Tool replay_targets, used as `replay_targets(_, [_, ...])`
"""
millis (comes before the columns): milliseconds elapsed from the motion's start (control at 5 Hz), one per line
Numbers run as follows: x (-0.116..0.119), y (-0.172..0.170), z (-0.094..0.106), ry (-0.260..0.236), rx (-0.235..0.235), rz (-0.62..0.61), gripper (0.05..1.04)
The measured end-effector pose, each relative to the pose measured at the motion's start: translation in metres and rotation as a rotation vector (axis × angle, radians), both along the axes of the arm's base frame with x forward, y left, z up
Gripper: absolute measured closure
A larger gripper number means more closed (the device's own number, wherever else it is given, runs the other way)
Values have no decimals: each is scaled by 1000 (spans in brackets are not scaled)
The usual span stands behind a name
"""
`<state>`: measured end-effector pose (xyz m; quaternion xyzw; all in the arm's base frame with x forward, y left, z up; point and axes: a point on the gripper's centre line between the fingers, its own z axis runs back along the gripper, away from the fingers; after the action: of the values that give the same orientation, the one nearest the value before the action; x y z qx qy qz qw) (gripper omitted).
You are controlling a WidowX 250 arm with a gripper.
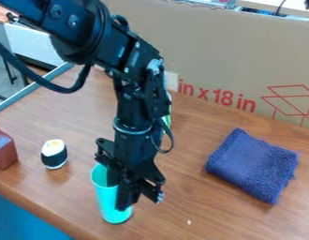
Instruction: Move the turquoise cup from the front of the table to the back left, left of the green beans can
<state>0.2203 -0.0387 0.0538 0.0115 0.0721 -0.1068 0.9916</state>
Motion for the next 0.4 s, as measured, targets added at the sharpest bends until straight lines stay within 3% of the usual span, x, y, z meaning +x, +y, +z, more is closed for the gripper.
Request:
replay_targets(200, [31,-12,49,-83,-49,32,973])
replay_targets(400, [65,-2,98,-198,-98,88,973])
